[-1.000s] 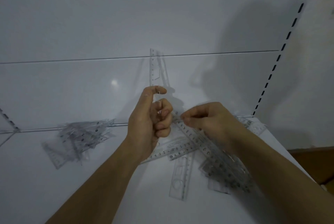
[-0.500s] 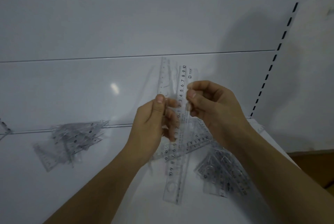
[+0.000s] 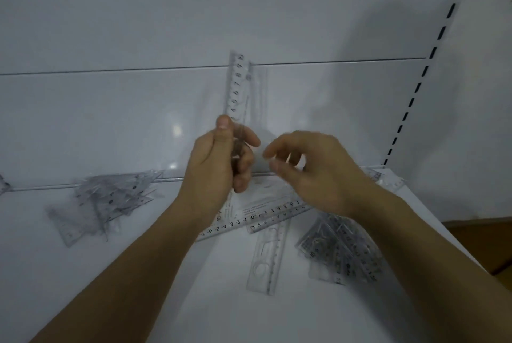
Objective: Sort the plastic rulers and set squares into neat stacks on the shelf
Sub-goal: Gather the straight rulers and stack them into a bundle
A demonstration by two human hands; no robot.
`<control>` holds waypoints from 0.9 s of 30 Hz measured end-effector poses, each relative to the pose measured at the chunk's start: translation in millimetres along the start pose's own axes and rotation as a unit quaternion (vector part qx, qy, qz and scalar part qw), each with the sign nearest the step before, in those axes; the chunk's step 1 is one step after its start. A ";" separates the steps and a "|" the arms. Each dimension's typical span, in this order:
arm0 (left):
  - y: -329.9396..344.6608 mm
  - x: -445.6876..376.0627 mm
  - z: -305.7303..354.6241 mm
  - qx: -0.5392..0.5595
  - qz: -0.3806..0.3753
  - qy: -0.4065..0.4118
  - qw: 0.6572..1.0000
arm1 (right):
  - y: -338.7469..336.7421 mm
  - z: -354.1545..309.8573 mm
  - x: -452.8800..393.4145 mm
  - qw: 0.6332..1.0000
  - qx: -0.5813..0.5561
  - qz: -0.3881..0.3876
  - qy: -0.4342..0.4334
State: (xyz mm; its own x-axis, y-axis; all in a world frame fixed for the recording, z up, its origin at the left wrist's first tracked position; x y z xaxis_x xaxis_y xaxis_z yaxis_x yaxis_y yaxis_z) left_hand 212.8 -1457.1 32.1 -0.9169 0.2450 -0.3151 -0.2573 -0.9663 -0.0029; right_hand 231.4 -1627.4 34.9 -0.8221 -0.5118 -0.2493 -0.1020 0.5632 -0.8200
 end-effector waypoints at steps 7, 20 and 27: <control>-12.1 -5.0 7.0 0.042 0.037 -0.002 0.998 | 20.3 1.8 3.1 0.959 0.152 -0.240 0.011; -15.1 -1.4 18.6 0.117 0.041 0.115 0.986 | -4.2 7.4 -3.7 0.983 -0.133 0.087 0.089; -0.1 1.4 1.8 0.044 0.083 0.061 0.994 | -3.8 -13.3 1.0 0.876 -0.479 0.041 0.031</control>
State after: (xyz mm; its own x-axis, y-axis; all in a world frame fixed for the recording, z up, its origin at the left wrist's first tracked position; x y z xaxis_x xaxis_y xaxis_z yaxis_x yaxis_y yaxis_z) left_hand 211.0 -1456.5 33.3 -0.9062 0.0668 -0.4175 -0.1370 -0.9805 0.1405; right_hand 223.6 -1621.4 44.6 -0.8747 -0.4248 -0.2334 -0.4401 0.8978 0.0151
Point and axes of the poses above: each hand's wrist, its own x-axis away from the middle knuckle, its own y-axis out of the palm, z = x × y, the point moved 1 cm from there along -x, towards the middle knuckle, and after that the axes turned 13 degrees about -z, right-handed, at the moved point
